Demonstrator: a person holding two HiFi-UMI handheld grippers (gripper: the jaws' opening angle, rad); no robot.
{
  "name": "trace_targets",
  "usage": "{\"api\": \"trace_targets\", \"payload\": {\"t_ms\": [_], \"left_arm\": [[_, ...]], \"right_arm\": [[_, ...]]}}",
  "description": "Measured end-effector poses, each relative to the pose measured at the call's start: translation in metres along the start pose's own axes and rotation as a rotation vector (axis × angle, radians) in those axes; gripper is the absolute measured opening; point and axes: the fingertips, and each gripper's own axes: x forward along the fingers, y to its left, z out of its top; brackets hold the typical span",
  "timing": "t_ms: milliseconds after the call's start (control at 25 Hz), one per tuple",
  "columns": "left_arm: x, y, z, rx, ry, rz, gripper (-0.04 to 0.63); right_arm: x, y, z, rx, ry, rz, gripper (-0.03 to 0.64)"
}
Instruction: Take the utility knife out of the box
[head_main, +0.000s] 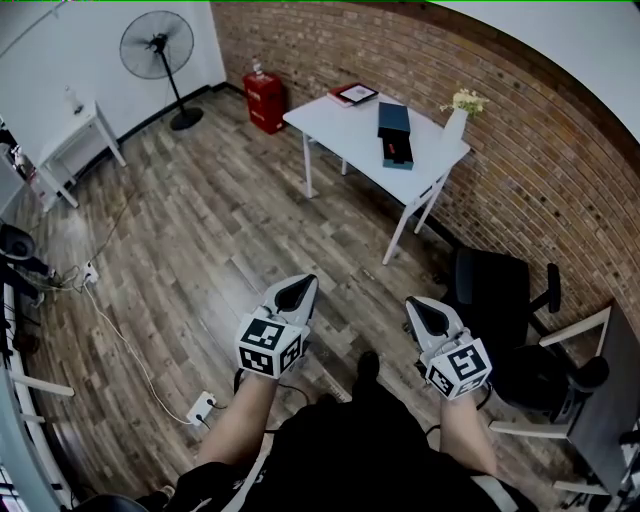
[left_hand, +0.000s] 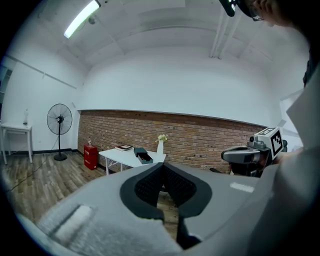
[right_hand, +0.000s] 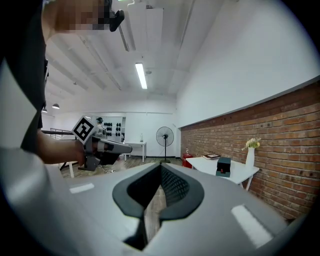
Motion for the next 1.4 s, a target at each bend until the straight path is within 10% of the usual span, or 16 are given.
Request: {"api": "trace_targets", "payload": {"t_ms": [1400], "left_arm": [[0.242, 0.066, 0.064, 0.031, 0.049, 0.055, 0.008]], "right_arm": [[0.140, -0.236, -0.007, 0.132, 0.002, 0.038, 0.002]]}}
